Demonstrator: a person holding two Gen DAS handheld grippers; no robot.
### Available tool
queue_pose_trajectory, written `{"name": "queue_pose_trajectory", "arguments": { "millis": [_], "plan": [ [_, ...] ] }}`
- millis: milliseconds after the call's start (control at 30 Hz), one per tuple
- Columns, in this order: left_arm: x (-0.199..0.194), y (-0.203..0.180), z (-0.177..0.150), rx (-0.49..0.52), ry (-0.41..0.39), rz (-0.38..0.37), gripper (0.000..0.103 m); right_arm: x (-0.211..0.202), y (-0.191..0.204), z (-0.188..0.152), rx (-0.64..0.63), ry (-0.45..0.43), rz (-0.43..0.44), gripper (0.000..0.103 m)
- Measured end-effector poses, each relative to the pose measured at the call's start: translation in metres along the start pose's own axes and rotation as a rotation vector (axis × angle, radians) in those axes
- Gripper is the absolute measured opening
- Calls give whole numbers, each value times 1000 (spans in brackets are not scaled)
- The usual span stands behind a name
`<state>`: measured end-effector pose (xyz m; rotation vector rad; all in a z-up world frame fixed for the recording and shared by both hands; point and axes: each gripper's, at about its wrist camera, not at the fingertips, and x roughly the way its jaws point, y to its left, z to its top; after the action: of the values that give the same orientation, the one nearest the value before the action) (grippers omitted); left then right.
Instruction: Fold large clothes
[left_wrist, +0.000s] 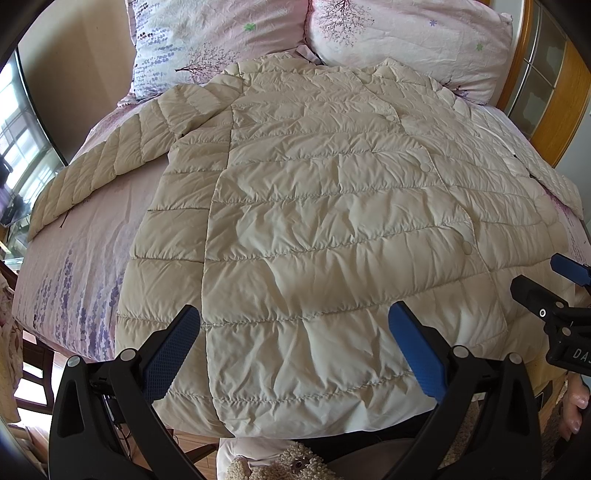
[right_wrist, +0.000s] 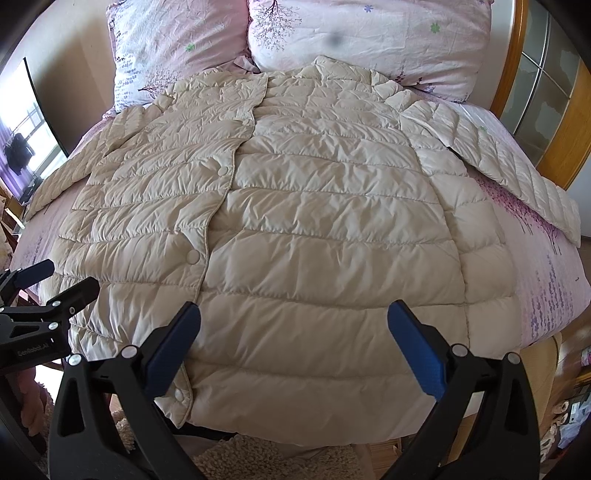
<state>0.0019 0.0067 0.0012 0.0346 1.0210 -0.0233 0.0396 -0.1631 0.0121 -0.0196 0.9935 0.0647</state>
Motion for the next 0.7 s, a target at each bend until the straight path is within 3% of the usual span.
{"name": "queue_pose_trajectory", "arguments": {
  "millis": [500, 700],
  "plan": [
    [2, 3, 2, -1, 9, -2, 102, 2, -2, 4, 18, 2, 16, 101],
    [9, 11, 12, -10, 26, -34, 102, 4, -26, 16, 107, -19, 92, 101]
  ]
}}
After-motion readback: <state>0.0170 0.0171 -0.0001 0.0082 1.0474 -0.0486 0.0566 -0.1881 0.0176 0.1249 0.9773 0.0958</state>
